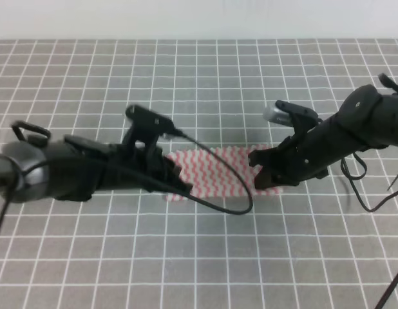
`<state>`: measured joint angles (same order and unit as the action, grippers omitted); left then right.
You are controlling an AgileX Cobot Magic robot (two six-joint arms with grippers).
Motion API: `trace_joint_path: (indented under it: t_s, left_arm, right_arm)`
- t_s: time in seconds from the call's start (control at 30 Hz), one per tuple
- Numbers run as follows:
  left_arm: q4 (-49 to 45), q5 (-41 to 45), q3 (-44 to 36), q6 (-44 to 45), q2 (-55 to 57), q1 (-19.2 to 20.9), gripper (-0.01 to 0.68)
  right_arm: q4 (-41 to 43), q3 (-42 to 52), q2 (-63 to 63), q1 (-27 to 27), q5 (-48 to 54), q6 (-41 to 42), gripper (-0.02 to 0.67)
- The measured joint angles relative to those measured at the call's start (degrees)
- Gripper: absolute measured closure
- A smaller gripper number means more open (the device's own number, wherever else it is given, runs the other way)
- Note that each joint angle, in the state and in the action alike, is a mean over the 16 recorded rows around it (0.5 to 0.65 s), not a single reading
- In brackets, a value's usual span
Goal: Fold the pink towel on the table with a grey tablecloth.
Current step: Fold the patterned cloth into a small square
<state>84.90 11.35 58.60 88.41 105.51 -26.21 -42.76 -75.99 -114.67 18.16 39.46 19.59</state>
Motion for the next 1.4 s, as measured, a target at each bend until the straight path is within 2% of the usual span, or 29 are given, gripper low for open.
trace_joint_path:
  t_s: [0.43,0.8,1.13,1.4]
  left_arm:
    - [2.94,7.97,0.03,0.03,1.68,0.01,0.675]
    - [3.22,9.52,0.08,-0.21,3.26,0.01,0.676]
    - [5.60,10.00,2.09,-0.83,0.05,0.92,0.676]
    - [7.56,11.83,4.80,-2.33,3.60,3.23,0.676]
  right_arm:
    - [-2.39,0.01,2.49,0.03,0.73,0.98,0.664]
    - [-3.09,-0.02,2.41,0.01,1.11,1.70,0.664]
    - [0.67,-0.64,2.45,-0.60,-0.08,-3.11,0.664]
    - [4.95,-1.16,2.41,-1.16,-2.00,-8.10,0.648]
